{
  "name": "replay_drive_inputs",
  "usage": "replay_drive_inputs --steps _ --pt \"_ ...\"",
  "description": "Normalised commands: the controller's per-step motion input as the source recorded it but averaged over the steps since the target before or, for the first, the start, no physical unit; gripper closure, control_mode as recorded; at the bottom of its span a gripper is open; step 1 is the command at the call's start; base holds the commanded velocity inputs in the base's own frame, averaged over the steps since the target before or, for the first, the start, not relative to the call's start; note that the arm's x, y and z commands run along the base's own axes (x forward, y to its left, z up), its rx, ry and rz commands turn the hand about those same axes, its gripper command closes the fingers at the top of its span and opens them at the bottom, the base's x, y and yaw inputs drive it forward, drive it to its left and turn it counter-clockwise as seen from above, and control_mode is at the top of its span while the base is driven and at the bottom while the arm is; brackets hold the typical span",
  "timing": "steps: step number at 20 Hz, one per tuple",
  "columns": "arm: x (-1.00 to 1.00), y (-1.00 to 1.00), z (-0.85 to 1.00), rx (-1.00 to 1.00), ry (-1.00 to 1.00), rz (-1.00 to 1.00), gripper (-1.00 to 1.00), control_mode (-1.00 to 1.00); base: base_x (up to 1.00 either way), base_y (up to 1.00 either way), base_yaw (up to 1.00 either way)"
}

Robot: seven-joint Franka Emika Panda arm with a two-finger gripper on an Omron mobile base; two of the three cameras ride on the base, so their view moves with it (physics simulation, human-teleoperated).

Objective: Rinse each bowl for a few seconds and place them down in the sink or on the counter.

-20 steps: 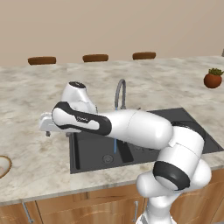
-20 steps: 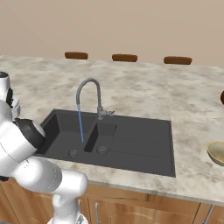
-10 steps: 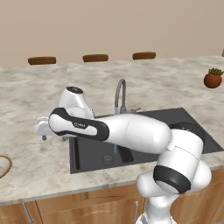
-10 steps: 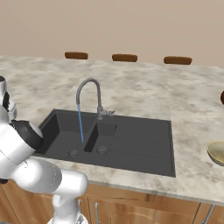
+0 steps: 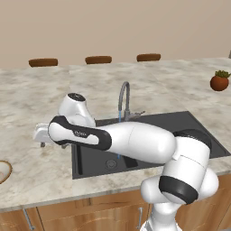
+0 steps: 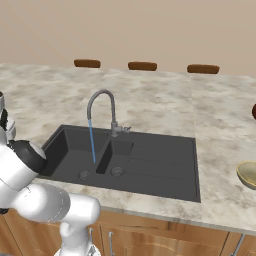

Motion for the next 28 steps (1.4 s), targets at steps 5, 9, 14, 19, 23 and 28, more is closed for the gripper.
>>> replay_drive_inputs --steps 5,9,14,19,23,28 --pt "-0.07 0.00 -0.06 0.01 0.00 0.00 -1.00 -1.00 0.00 0.00 0.00" --pt "0.00 0.00 0.00 0.00 0.00 0.00 -1.00 -1.00 0.00 0.00 0.00" --pt "-0.02 0.06 0.00 0.00 0.00 0.00 -1.00 -1.00 0.00 0.00 0.00" --pt "-0.06 0.11 -0.03 0.00 0.00 0.00 -1.00 -1.00 0.00 0.00 0.00" --pt "-0.09 0.13 -0.06 0.00 0.00 0.00 -1.00 -1.00 0.00 0.00 0.00" --pt "-0.08 0.12 -0.05 0.00 0.00 0.00 -1.00 -1.00 0.00 0.00 0.00"
